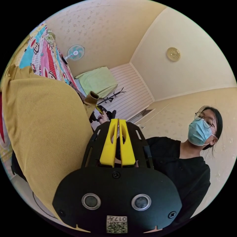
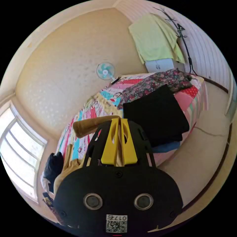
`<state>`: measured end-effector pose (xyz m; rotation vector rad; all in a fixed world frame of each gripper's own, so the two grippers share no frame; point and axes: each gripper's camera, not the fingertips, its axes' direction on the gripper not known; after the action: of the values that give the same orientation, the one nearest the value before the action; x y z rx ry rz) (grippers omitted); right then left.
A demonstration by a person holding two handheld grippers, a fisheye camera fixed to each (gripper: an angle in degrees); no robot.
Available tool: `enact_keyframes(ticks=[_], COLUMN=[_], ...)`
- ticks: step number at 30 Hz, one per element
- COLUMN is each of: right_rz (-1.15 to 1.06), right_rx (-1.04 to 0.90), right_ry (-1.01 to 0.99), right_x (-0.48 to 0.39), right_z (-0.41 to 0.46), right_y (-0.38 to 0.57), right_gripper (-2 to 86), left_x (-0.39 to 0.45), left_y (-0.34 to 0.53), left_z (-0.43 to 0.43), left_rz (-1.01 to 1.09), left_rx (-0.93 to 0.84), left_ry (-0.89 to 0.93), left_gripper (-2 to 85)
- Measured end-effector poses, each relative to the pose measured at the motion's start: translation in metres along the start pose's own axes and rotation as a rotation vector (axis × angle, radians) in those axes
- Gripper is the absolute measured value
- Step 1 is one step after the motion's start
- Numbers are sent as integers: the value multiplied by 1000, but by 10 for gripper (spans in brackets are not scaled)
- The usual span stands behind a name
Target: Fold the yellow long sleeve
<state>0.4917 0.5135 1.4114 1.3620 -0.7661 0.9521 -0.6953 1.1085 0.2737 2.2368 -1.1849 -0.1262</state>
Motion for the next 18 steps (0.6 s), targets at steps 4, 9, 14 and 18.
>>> enact_keyframes(ticks=[4, 9, 14, 18], right_rz=[671, 583, 108, -312], right_rx=[195, 151, 121, -39], right_ry=[-179, -225, -466, -607], right_x=[157, 154, -6, -145], right_z=[-37, -45, -44, -23], right_y=[80, 103, 76, 112], right_gripper=[16, 17, 17, 18], left_x=[7, 13, 27, 35], left_y=[-6, -15, -26, -33], left_z=[-8, -13, -10, -10], left_rz=[10, -4, 4, 3], left_rx=[21, 37, 18, 17], left_ry=[16, 36, -10, -19], left_gripper=[-10, -10, -10, -10])
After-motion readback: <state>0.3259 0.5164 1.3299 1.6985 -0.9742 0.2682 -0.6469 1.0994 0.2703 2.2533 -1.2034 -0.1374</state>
